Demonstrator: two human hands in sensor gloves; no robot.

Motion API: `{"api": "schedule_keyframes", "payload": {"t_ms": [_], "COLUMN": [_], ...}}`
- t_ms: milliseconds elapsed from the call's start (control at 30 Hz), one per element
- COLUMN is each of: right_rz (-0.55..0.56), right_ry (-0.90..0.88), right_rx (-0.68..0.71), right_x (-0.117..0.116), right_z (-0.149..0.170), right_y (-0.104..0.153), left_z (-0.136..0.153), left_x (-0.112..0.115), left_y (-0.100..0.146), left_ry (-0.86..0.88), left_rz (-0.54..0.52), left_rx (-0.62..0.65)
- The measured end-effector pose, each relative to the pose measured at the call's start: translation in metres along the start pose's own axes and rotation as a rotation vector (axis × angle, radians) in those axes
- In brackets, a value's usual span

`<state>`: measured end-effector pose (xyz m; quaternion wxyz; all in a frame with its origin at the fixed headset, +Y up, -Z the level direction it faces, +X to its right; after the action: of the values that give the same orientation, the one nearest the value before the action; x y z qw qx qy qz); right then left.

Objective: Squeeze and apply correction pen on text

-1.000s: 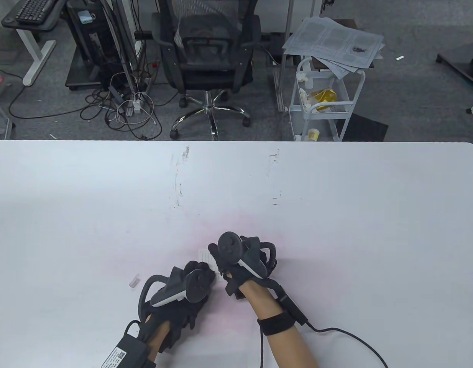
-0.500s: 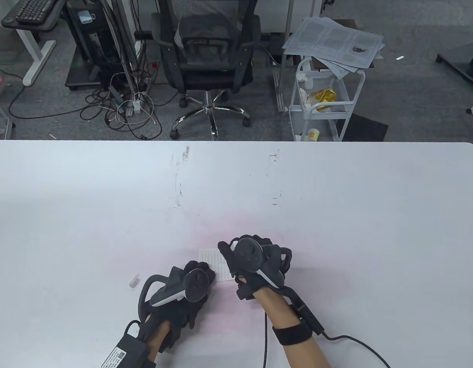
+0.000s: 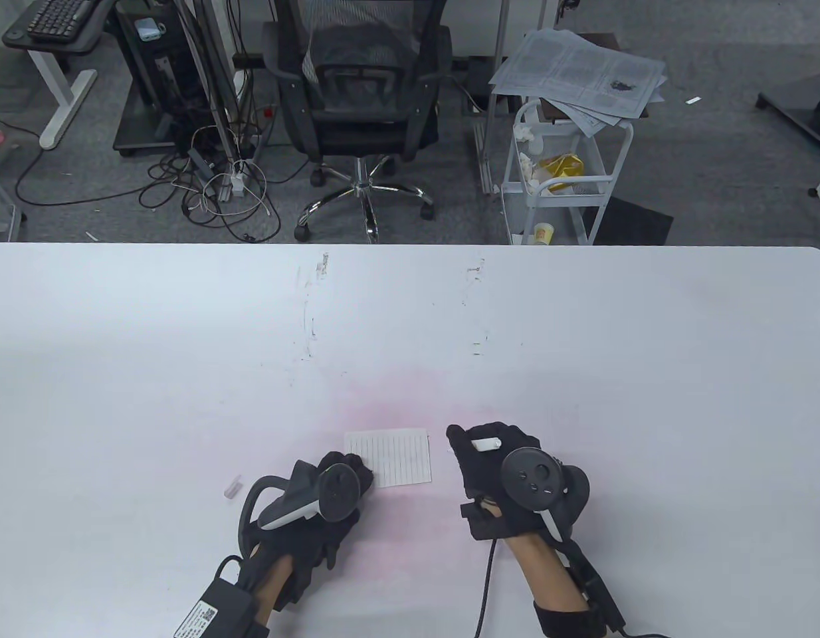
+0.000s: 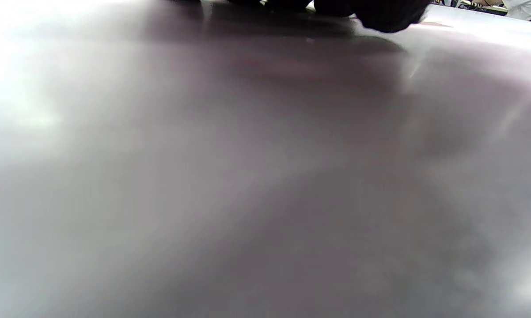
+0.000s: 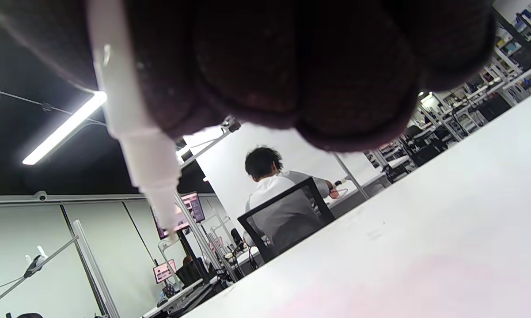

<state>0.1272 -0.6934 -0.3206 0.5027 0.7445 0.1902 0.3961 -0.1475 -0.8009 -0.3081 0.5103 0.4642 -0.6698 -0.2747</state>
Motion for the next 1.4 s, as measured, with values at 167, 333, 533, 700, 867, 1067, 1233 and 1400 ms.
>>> {"api": "schedule_keyframes", "payload": {"t_ms": [167, 333, 533, 700, 867, 1067, 1233, 1400], "right_rz": [0.016, 0.018, 0.017, 0.01, 0.014, 0.014, 0.014, 0.018], "right_ry": [-0.03, -0.048, -0.064, -0.093, -0.114, -0.143, -0.166, -0.169], "right_rx": [-0.03, -0.046, -0.049, -0.064, -0.082, -0.104, -0.122, -0.131], "right_x": [0.008, 0.01, 0.009, 0.007, 0.008, 0.009, 0.011, 0.012], "right_z": [0.012, 0.017, 0.016, 0.017, 0.021, 0.026, 0.031, 0.035], "right_y": [0.004, 0.006, 0.007, 0.008, 0.009, 0.009, 0.01, 0.012], "left_z": [0.0, -0.001, -0.002, 0.0, 0.006, 0.026, 0.053, 0.082], "left_x": [0.001, 0.002, 0.002, -0.007, -0.035, -0.052, -0.06, -0.059], "left_y": [0.0, 0.001, 0.001, 0.008, 0.032, 0.054, 0.07, 0.079], "left_ry": [-0.022, -0.038, -0.031, -0.034, -0.014, 0.012, 0.006, 0.03], "left_rz": [0.005, 0.014, 0.014, -0.063, -0.334, -0.422, -0.48, -0.493], "left_rx": [-0.006, -0.008, 0.004, 0.007, 0.016, -0.051, -0.169, -0.284]}}
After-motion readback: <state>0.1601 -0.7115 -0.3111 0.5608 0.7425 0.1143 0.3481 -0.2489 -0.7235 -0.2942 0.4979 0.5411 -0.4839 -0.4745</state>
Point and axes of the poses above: the tracker on the back of each hand, its own z axis roughly to the little-finger side, its own y axis roughly from the fingertips to the wrist, x = y × z, the point moved 5 cm from there along -y, roughly from the wrist to the fingertips, and after that the axes turned 1 degree about z, right-handed, at the moved point
